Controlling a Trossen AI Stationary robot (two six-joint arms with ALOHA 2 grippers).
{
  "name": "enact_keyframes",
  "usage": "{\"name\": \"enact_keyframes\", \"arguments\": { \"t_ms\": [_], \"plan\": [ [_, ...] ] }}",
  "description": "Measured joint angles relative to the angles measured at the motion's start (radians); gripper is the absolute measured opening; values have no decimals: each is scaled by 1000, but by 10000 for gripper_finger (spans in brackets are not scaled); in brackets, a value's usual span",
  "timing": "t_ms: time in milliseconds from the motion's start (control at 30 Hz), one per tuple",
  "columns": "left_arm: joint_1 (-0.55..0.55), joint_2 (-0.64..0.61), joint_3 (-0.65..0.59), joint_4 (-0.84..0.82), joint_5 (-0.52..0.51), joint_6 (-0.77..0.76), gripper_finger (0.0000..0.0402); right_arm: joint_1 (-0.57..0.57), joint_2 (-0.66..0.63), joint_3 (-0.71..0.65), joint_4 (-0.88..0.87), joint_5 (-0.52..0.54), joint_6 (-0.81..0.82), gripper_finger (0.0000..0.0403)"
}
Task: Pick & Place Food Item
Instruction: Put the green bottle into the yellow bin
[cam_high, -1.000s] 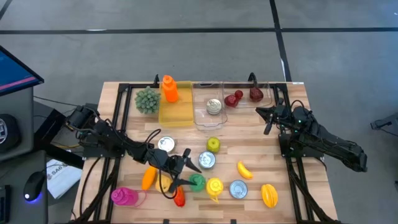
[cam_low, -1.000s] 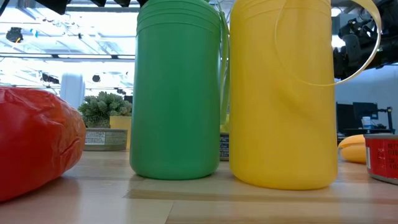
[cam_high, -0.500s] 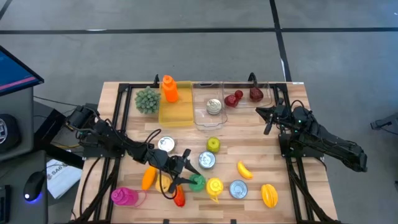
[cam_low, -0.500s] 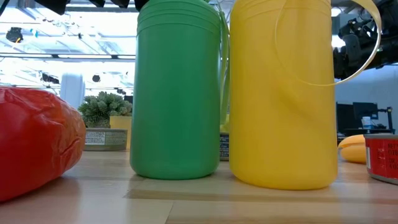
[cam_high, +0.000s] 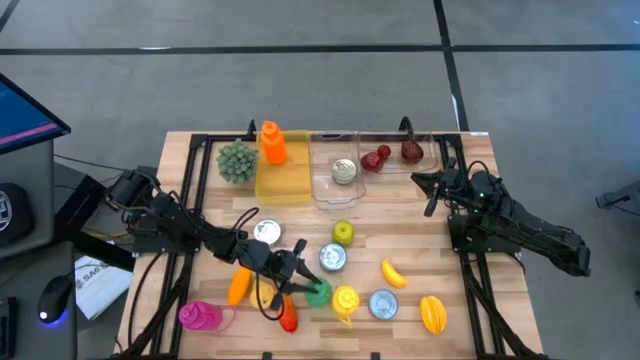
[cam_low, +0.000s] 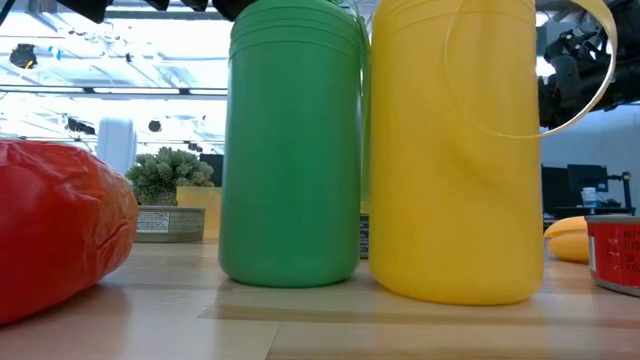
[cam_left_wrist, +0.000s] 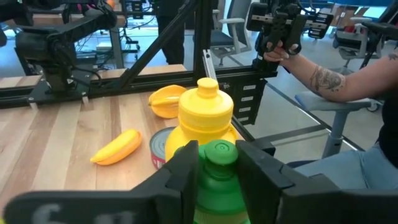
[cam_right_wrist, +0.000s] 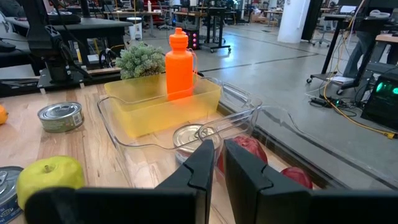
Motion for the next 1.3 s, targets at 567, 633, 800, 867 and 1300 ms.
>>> {"name": "enact_keyframes", "arguments": {
  "t_ms": [567,633,800,867,1300],
  "plan": [
    [7,-3,0,-1,1,23,59,0,0,0,0,0,0,33],
    [12,-11,-1,-10,1,25,58,0,0,0,0,0,0,33],
    [35,-66,-3,-39,-1,23,57,0,0,0,0,0,0,33],
    [46,-101,-3,-71,-1,23,57,0,0,0,0,0,0,33],
    [209,-377,-2,-362,-1,33,56,0,0,0,5,0,-1,33]
  ]
}}
